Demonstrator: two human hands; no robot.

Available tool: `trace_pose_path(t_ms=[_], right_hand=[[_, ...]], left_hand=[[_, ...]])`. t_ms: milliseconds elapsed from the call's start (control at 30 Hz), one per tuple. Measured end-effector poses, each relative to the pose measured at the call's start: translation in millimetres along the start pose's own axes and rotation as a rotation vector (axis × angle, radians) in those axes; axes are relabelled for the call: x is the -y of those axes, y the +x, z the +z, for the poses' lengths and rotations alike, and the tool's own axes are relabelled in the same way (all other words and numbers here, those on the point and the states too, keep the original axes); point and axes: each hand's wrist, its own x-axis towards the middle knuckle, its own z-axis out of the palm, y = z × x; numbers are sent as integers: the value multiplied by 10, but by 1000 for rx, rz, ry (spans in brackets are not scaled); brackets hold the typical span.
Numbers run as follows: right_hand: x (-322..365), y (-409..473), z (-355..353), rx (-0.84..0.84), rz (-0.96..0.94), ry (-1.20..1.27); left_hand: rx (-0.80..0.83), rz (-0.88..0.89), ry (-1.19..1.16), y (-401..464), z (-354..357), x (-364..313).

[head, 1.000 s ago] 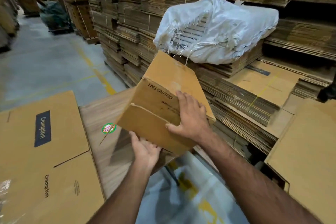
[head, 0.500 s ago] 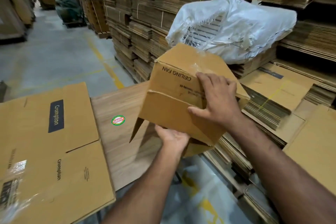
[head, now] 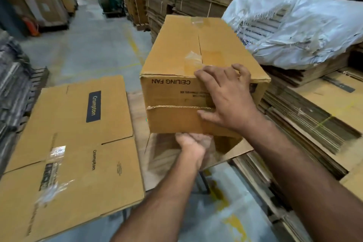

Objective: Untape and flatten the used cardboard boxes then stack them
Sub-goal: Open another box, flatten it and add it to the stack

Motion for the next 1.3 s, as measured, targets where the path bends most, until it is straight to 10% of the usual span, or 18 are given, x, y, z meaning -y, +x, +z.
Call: trace_pose_path(t_ms=[500, 800, 1033, 1300], right_hand=[[151, -577, 1183, 130, 443, 484], [92, -598, 1388, 244, 530, 443], [330, -210, 1477, 363, 329, 341], [966, 281, 1840, 699, 64, 248]], left_hand=[[-150, 243, 288, 218, -582, -1178], [89, 217, 459, 161, -316, -1915], [-378, 456, 786, 277, -427, -1947], [-561, 224, 1005, 467, -1119, -2274]])
